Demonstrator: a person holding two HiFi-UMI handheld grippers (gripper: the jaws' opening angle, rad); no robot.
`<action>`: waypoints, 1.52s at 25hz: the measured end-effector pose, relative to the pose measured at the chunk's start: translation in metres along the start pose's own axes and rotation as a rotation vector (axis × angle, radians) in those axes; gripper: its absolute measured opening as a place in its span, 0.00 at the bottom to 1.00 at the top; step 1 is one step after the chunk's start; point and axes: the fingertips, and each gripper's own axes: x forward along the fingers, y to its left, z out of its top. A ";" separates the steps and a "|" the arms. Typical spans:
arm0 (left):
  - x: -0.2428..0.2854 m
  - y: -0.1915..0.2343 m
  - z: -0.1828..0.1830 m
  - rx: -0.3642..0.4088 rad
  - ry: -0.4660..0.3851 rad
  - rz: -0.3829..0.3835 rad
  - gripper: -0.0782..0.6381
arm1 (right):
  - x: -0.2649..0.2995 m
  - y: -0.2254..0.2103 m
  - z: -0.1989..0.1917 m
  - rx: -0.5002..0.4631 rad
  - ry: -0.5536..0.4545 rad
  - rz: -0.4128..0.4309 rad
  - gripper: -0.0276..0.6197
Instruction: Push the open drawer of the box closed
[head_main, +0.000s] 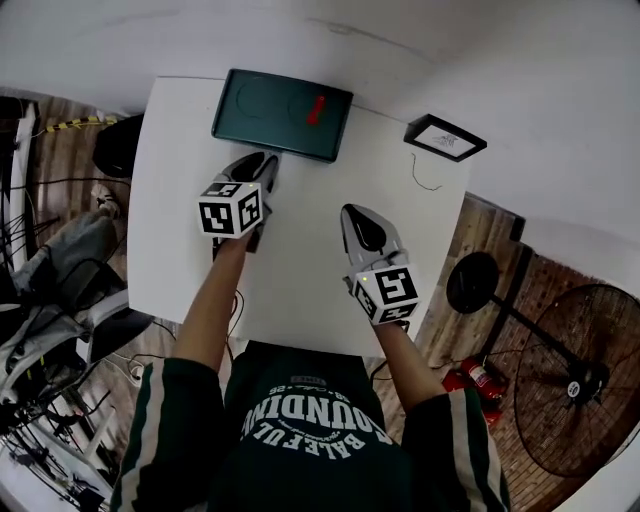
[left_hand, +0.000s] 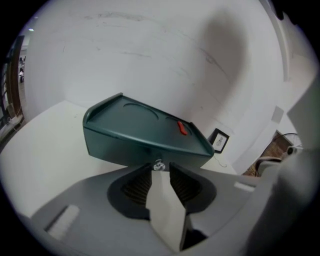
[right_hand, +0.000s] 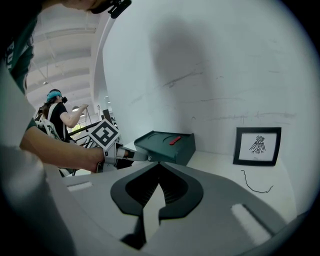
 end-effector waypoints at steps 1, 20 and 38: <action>-0.005 -0.002 0.001 0.011 -0.005 -0.003 0.28 | 0.000 0.002 0.002 -0.003 -0.003 0.001 0.05; -0.149 -0.085 0.032 0.240 -0.195 -0.049 0.18 | -0.062 0.040 0.070 -0.048 -0.168 -0.011 0.05; -0.217 -0.114 0.048 0.330 -0.335 -0.072 0.18 | -0.099 0.060 0.103 -0.091 -0.237 -0.028 0.05</action>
